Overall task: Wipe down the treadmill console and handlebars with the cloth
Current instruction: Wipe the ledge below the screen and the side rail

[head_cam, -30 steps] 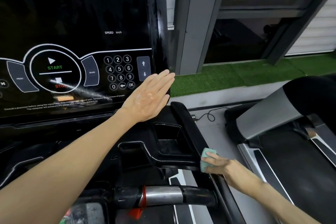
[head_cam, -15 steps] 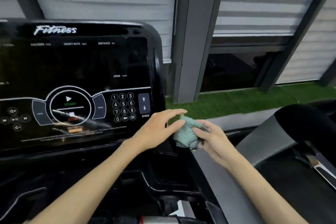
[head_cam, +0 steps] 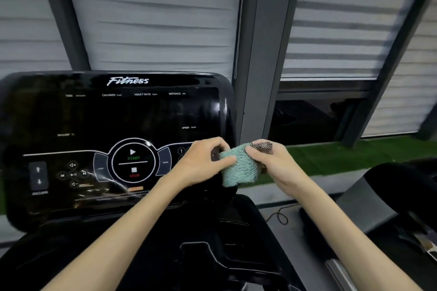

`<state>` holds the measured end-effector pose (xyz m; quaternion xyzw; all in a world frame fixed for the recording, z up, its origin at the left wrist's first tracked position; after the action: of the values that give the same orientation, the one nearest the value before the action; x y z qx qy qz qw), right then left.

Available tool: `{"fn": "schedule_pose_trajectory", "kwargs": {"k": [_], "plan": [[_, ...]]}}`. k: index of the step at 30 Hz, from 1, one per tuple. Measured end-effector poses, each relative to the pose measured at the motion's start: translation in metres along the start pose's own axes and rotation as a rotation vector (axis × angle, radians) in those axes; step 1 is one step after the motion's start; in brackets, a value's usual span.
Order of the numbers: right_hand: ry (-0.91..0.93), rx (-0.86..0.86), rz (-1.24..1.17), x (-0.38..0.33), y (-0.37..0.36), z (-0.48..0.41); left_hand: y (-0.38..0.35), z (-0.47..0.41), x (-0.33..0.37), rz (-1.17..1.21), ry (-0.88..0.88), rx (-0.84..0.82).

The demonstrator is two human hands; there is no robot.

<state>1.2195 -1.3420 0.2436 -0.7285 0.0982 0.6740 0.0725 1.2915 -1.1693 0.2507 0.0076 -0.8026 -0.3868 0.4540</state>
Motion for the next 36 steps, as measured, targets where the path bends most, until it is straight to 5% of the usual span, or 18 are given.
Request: {"fn": "schedule_pose_trajectory", "kwargs": {"k": [6,10,15,20,28,36], "plan": [[-0.05,-0.079,-0.166,-0.019,-0.024,-0.006,0.021,0.016,0.006,0.028,-0.097,0.127],[-0.121,-0.065,-0.312,-0.024,-0.04,-0.012,0.02,0.028,0.01,0.003,-0.197,0.059],[-0.142,-0.105,-0.333,-0.023,-0.049,-0.012,0.019,0.025,0.003,0.253,-0.086,0.15],[-0.039,-0.191,-0.14,-0.025,-0.05,0.0,0.024,0.024,-0.005,0.381,0.028,0.232],[0.046,0.014,0.185,-0.019,-0.038,0.001,0.033,0.031,-0.01,0.604,0.151,0.293],[0.07,0.067,0.286,-0.02,-0.02,0.002,0.059,0.032,-0.027,0.437,0.162,0.292]]}}
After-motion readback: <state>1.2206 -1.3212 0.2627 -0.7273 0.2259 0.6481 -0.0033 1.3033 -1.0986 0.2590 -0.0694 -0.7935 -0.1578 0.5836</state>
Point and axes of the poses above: each hand's wrist, its own z-axis away from the middle knuckle, its own y-axis out of the back of the hand, x = y × z, the point moved 3 cm from there along -z, towards the middle knuckle
